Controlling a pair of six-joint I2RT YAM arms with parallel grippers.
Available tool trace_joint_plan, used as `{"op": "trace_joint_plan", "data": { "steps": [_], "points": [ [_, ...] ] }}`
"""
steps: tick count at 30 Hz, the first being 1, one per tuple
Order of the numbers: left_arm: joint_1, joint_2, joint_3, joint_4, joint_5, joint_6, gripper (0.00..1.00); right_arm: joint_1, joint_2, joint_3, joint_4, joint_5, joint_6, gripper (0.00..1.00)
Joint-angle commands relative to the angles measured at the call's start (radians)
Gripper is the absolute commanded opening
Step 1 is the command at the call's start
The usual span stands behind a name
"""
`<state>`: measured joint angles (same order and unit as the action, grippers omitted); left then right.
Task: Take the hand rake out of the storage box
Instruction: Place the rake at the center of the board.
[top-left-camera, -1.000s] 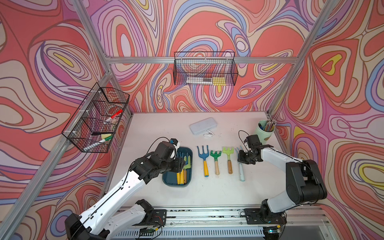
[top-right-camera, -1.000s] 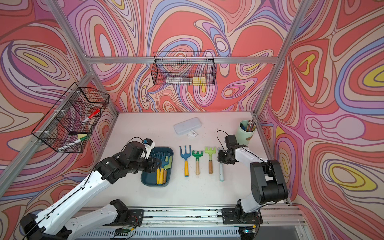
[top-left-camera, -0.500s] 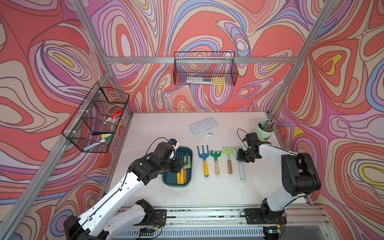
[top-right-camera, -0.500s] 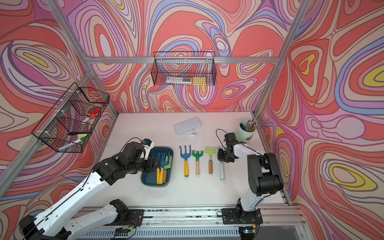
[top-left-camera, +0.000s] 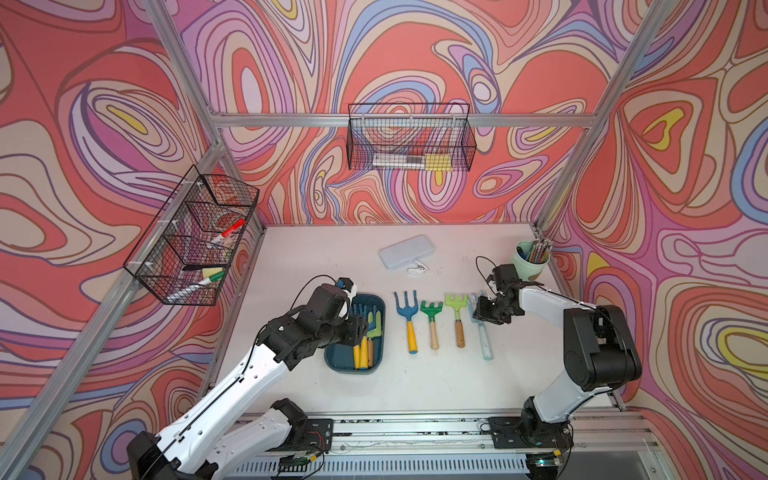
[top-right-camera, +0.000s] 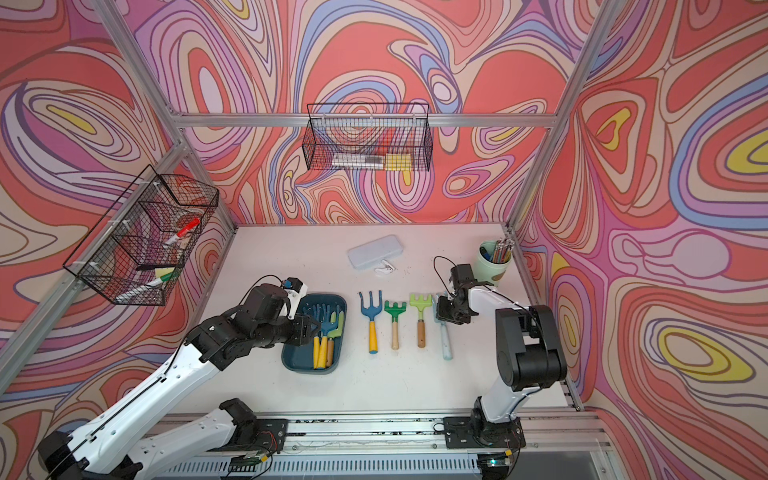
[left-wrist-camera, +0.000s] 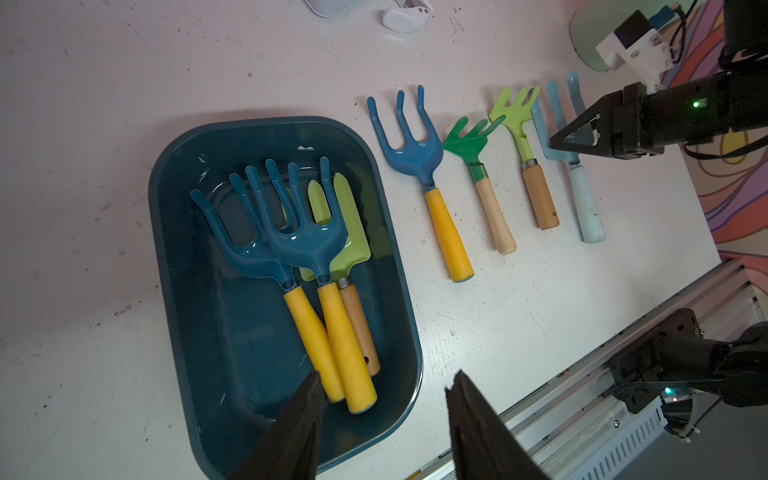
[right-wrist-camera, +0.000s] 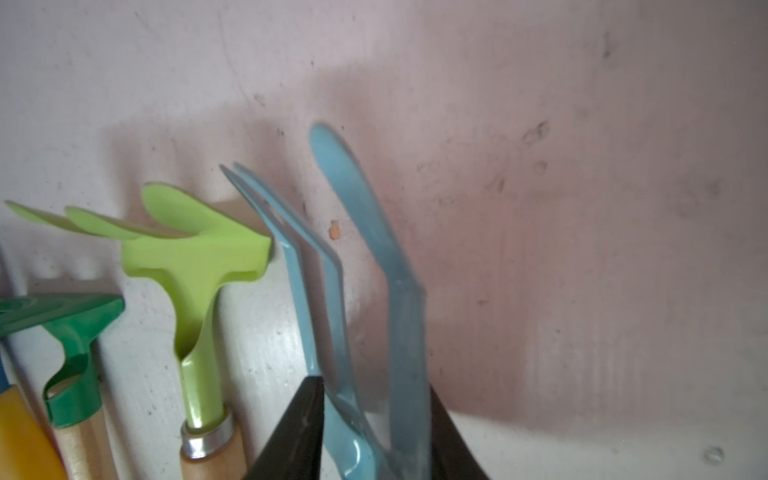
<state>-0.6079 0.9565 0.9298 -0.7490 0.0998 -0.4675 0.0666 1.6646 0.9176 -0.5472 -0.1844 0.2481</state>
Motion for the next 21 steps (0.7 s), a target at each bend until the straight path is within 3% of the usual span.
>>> {"op": "trace_joint_plan", "data": {
  "steps": [1, 5, 11, 21],
  "points": [
    [0.009, -0.015, -0.006, -0.028, -0.018, 0.005, 0.52, -0.018, 0.031, -0.018, -0.054, 0.068, 0.029, 0.34],
    [0.01, -0.015, -0.005, -0.032, -0.02, 0.009, 0.52, -0.04, 0.027, -0.04, -0.045, 0.084, 0.061, 0.34],
    [0.013, -0.003, 0.0, -0.023, -0.014, 0.01, 0.52, -0.056, 0.021, -0.048, -0.029, 0.034, 0.037, 0.43],
    [0.014, -0.004, 0.0, -0.026, -0.018, 0.009, 0.52, -0.068, 0.052, -0.039, -0.039, 0.029, 0.052, 0.43]
  ]
}}
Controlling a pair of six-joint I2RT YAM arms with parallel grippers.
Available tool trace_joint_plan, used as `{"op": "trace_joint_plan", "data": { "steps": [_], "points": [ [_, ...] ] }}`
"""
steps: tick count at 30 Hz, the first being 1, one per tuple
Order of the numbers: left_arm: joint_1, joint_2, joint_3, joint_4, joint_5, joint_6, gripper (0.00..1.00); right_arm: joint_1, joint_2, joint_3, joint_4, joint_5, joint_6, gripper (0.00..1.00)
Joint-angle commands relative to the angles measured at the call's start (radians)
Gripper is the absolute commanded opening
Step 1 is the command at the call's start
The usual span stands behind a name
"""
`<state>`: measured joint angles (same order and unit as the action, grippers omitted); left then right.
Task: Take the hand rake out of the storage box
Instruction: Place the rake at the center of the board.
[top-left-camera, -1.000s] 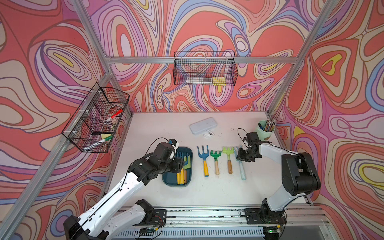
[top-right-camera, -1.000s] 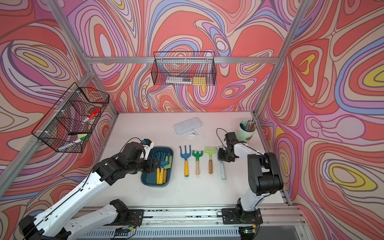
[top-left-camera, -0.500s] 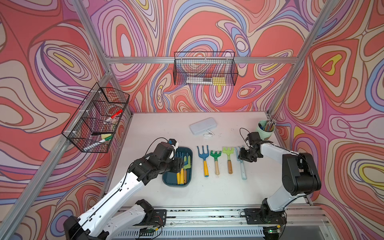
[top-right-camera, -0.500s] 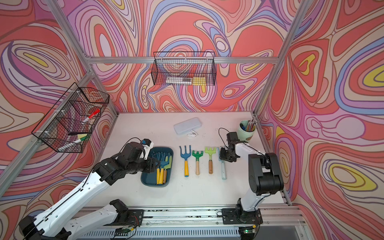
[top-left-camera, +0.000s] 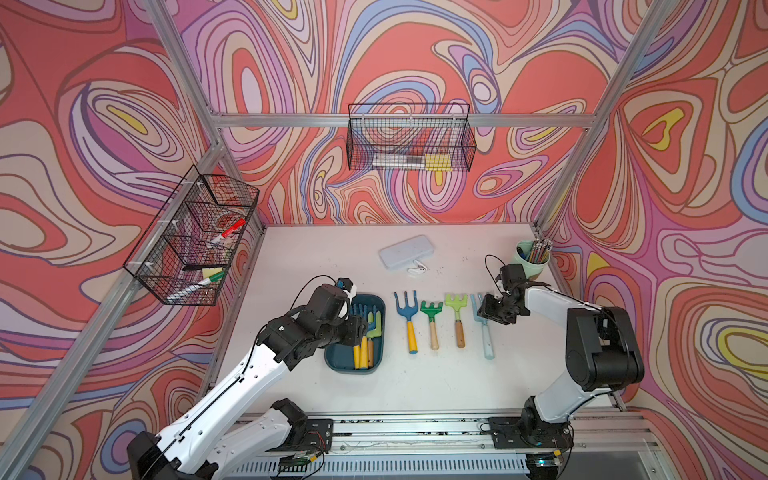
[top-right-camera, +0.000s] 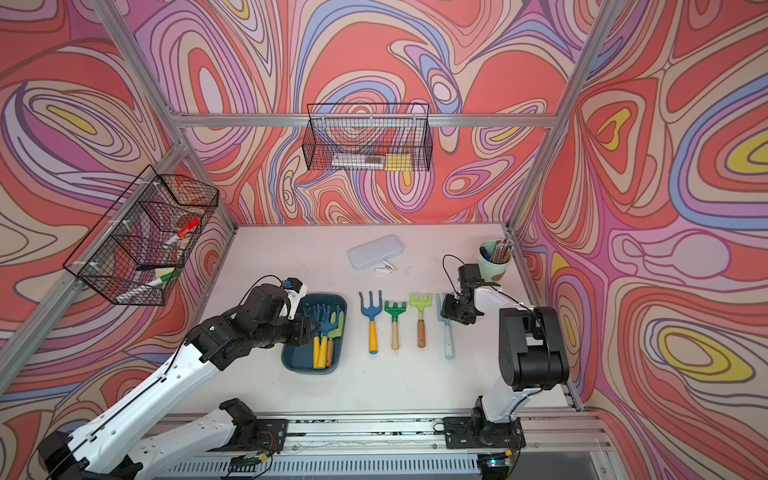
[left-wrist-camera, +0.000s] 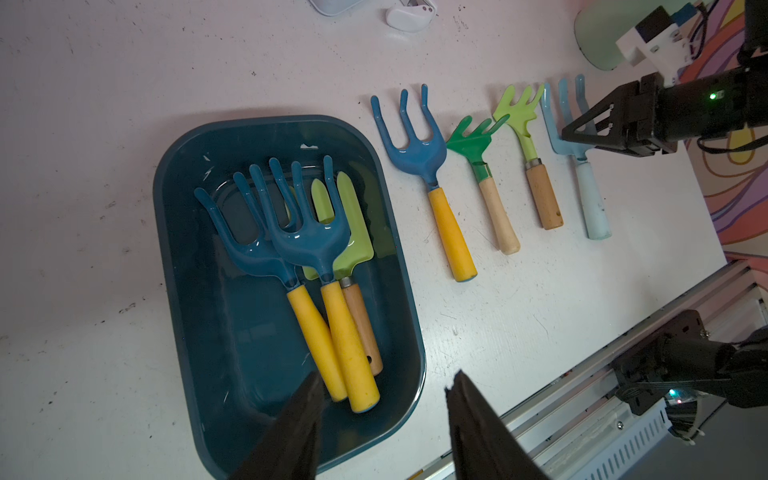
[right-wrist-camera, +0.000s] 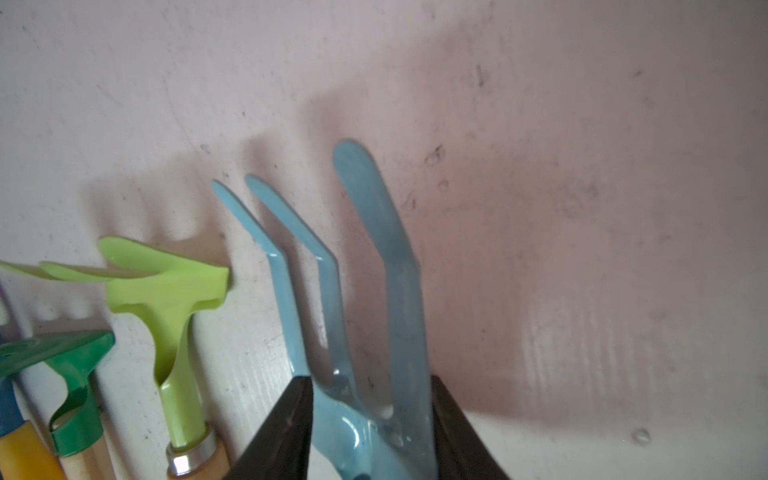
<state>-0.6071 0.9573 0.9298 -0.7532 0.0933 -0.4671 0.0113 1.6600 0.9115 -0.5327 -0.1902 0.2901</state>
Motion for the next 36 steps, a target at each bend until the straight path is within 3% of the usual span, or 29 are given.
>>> {"op": "trace_joint_plan", "data": {
  "steps": [1, 36],
  "points": [
    [0.013, -0.006, 0.001, -0.023, -0.012, 0.01, 0.52, -0.014, 0.058, -0.031, -0.054, 0.033, 0.011, 0.43],
    [0.015, 0.013, 0.032, -0.034, -0.018, 0.012, 0.52, -0.052, 0.062, -0.022, -0.073, 0.027, 0.02, 0.49]
  ]
}}
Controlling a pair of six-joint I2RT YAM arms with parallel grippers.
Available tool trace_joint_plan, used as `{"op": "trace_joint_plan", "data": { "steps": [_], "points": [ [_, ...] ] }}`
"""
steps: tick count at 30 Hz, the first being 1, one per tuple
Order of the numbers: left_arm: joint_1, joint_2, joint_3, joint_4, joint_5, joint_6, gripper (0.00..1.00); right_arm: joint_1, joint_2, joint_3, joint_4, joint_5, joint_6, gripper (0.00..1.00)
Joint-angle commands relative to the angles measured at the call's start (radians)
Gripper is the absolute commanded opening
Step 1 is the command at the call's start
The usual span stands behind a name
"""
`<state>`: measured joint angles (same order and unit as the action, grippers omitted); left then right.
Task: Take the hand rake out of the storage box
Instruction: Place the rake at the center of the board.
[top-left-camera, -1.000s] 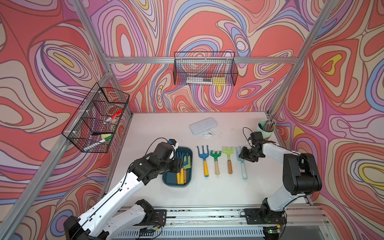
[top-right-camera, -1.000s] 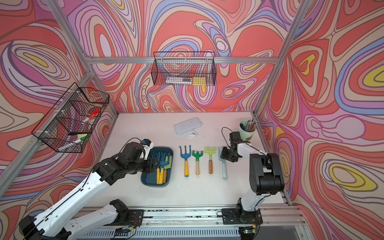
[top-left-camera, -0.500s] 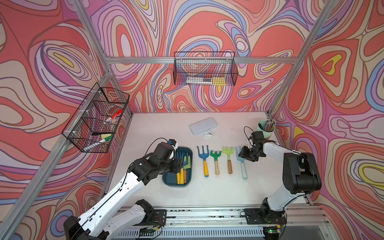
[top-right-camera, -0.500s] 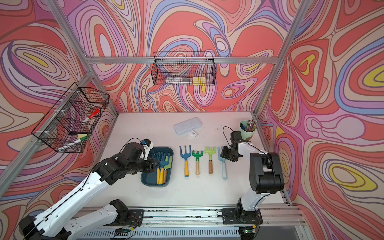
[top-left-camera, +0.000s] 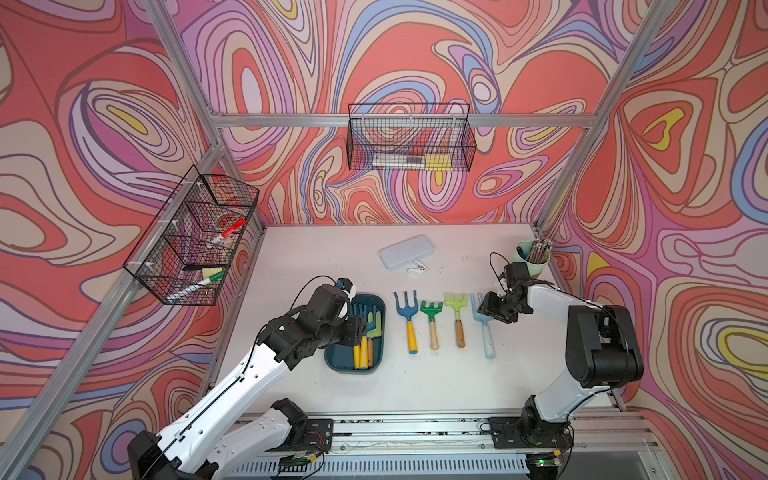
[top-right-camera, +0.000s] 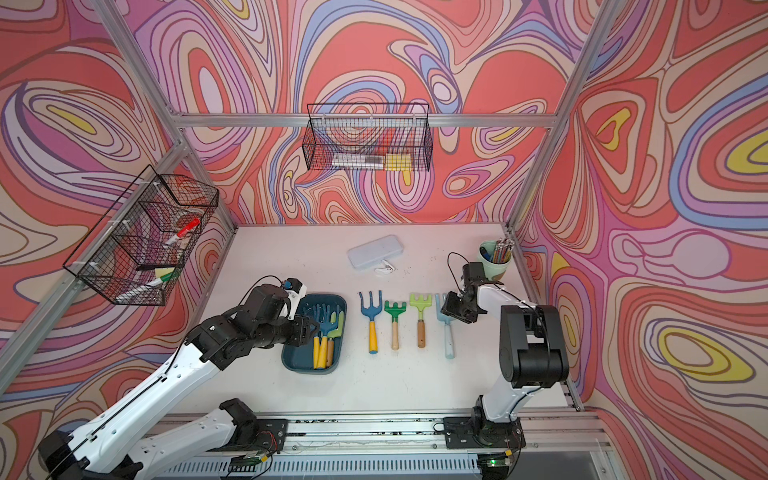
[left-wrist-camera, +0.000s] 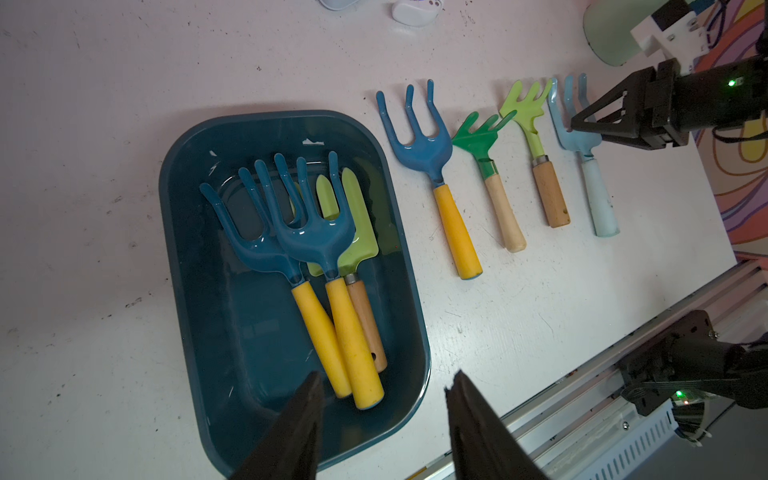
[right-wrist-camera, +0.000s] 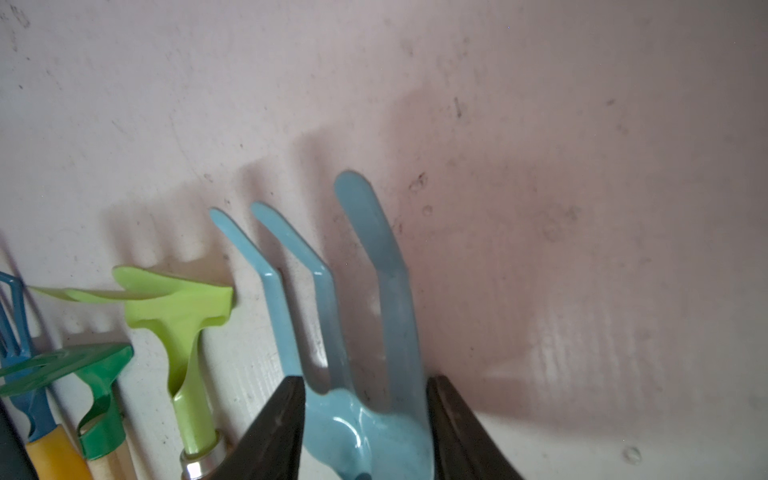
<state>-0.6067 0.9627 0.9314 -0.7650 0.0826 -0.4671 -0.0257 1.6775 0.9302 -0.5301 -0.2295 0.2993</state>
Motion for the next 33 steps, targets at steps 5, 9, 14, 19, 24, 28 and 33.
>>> {"op": "trace_joint_plan", "data": {
  "steps": [5, 9, 14, 19, 24, 28, 33],
  "points": [
    [0.014, 0.01, 0.032, -0.019, -0.007, 0.013, 0.52, -0.016, 0.035, -0.038, -0.091, 0.083, 0.013, 0.49],
    [0.015, 0.012, 0.03, -0.016, -0.004, 0.01, 0.52, -0.016, 0.03, -0.039, -0.093, 0.083, 0.012, 0.49],
    [0.014, 0.007, 0.026, -0.018, -0.006, 0.009, 0.52, -0.016, 0.029, -0.041, -0.096, 0.083, 0.015, 0.49],
    [0.015, 0.006, 0.027, -0.029, -0.029, 0.008, 0.52, -0.016, 0.013, -0.041, -0.098, 0.08, 0.02, 0.49],
    [0.015, 0.034, 0.036, -0.066, -0.081, -0.009, 0.52, -0.016, -0.031, -0.02, -0.127, 0.094, 0.017, 0.5],
    [0.015, 0.091, 0.05, -0.123, -0.172, -0.039, 0.53, -0.016, -0.108, 0.005, -0.15, 0.067, 0.018, 0.51],
    [0.015, 0.161, 0.061, -0.186, -0.26, -0.087, 0.51, -0.01, -0.231, 0.027, -0.159, -0.033, 0.033, 0.51]
  ]
}}
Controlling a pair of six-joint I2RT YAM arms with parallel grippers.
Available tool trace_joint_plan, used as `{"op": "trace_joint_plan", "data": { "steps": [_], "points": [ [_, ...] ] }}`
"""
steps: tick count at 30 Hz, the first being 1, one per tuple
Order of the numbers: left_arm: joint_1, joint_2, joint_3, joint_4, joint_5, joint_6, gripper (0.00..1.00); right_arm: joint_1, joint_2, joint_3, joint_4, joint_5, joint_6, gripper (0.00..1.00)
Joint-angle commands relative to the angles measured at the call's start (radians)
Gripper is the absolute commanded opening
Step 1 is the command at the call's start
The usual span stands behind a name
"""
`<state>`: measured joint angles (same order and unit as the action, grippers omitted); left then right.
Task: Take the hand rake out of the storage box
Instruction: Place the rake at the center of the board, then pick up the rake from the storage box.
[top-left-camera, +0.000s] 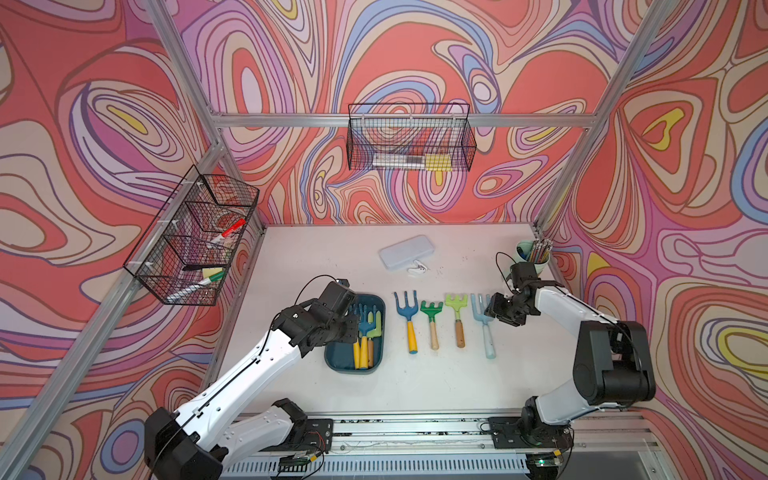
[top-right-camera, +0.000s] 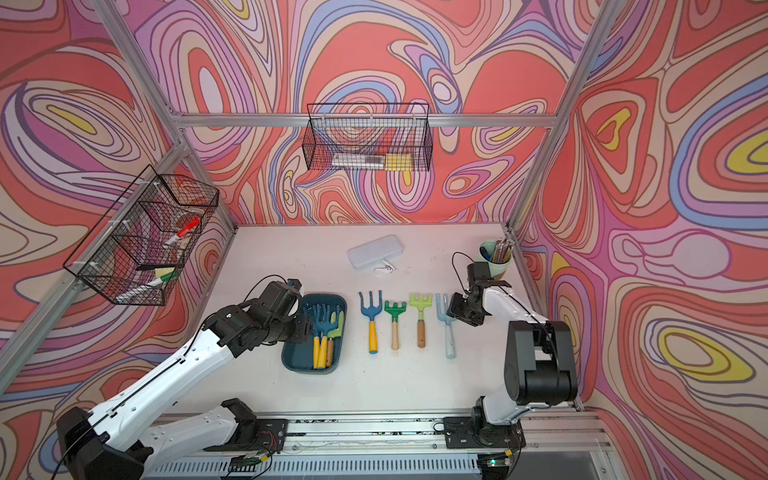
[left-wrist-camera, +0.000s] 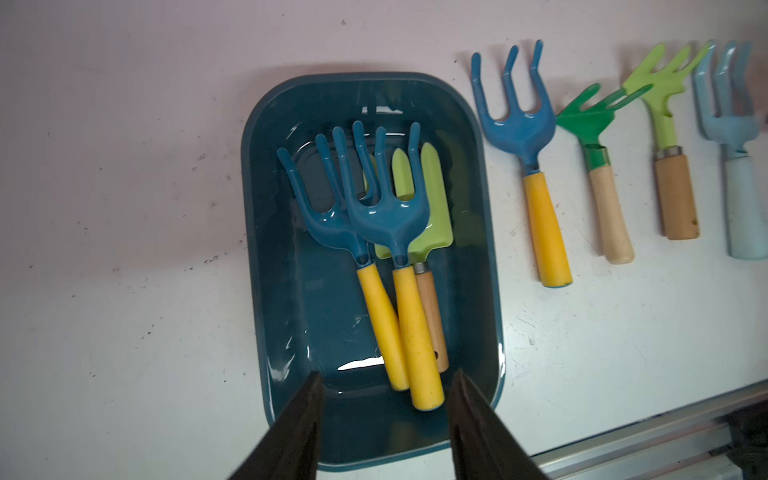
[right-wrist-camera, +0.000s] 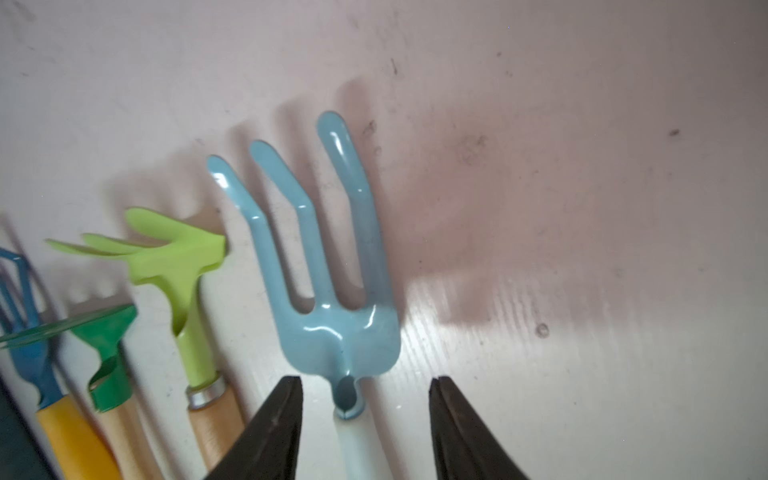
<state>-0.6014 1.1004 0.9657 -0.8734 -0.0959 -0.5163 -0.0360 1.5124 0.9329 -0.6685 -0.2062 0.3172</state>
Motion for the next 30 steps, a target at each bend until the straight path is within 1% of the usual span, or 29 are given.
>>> {"op": "trace_joint_plan", "data": {
  "steps": [1, 3, 5, 8, 11, 14, 18, 19, 26, 30],
  "points": [
    [0.009, 0.036, 0.025, -0.082, -0.078, -0.039, 0.51, 0.007, -0.093, 0.027, -0.022, -0.071, 0.017, 0.51],
    [0.009, 0.063, 0.021, -0.085, -0.072, -0.053, 0.5, 0.031, -0.129, 0.036, -0.032, -0.102, 0.023, 0.52],
    [0.009, 0.096, 0.013, -0.081, -0.06, -0.07, 0.49, 0.087, -0.136, 0.063, -0.062, -0.108, 0.024, 0.52],
    [-0.002, 0.143, 0.011, -0.07, -0.007, -0.087, 0.46, 0.214, -0.127, 0.104, -0.097, -0.053, 0.043, 0.52],
    [-0.052, 0.181, 0.019, -0.073, -0.019, -0.119, 0.46, 0.294, -0.122, 0.118, -0.082, -0.031, 0.078, 0.52],
    [-0.094, 0.225, 0.013, -0.076, -0.05, -0.167, 0.46, 0.311, -0.118, 0.115, -0.059, -0.036, 0.095, 0.51],
    [-0.1, 0.227, -0.078, 0.056, 0.018, -0.224, 0.44, 0.312, -0.109, 0.117, -0.049, -0.041, 0.097, 0.49],
    [-0.101, 0.231, -0.093, 0.077, 0.02, -0.236, 0.44, 0.313, -0.107, 0.116, -0.049, -0.044, 0.097, 0.49],
    [-0.11, 0.291, -0.132, 0.201, 0.09, -0.245, 0.42, 0.323, -0.116, 0.079, -0.017, -0.058, 0.118, 0.48],
    [-0.11, 0.291, -0.139, 0.224, 0.068, -0.258, 0.42, 0.339, -0.125, 0.063, -0.007, -0.059, 0.131, 0.48]
  ]
}}
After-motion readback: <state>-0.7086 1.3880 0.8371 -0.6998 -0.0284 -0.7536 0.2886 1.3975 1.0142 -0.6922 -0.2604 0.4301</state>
